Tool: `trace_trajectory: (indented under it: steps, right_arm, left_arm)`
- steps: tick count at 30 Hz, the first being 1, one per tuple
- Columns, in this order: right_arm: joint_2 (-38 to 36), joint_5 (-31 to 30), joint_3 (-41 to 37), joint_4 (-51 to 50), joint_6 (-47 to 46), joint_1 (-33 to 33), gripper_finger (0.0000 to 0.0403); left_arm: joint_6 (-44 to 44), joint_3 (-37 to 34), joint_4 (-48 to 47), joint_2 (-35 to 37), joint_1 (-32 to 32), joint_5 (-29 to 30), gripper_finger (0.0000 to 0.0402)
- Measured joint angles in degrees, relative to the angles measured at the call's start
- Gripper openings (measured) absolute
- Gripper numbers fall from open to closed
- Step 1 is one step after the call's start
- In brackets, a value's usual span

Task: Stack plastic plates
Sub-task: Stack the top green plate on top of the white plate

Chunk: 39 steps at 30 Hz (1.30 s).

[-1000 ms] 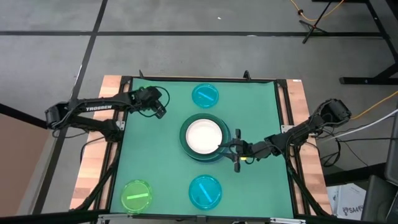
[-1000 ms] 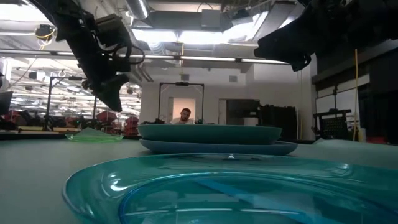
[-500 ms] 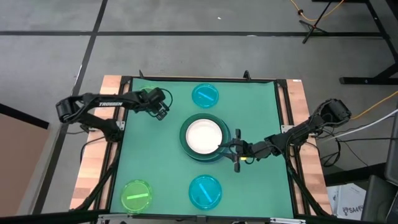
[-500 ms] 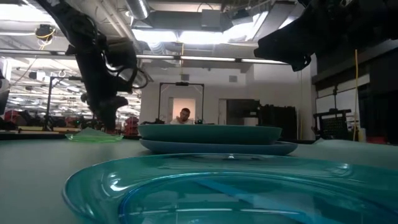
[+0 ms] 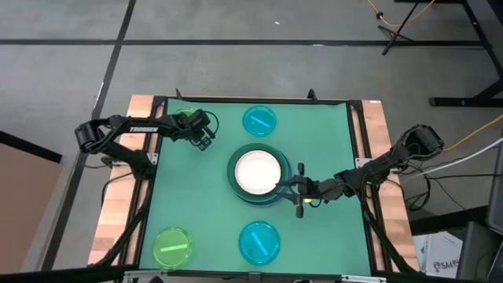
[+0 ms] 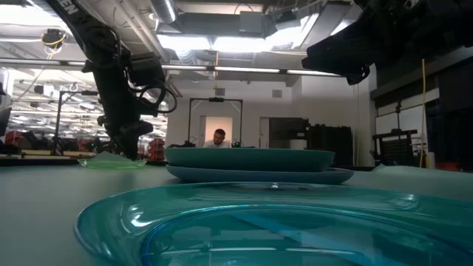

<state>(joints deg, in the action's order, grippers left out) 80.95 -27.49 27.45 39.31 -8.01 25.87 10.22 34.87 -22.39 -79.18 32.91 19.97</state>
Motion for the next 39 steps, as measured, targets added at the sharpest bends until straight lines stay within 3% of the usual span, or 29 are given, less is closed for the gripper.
trace_trajectory:
  steps: [16, 25, 32, 39]
  right_arm:
    - [0.0, 0.0, 0.0, 0.0, 0.0, 0.0, 0.0138]
    - [0.0, 0.0, 0.0, 0.0, 0.0, 0.0, 0.0138]
    - [0.0, 0.0, 0.0, 0.0, 0.0, 0.0, 0.0138]
    - [0.0, 0.0, 0.0, 0.0, 0.0, 0.0, 0.0138]
  left_arm:
    - [-0.8, 0.0, 0.2, 0.0, 0.0, 0.5, 0.0085]
    - [-0.9, 0.0, 0.4, -3.4, 1.0, 0.7, 0.0085]
    - [-1.7, 0.0, 0.4, -3.8, 1.0, 4.5, 0.0085]
    - [-1.9, 0.0, 0.1, -3.8, 2.5, 4.3, 0.0085]
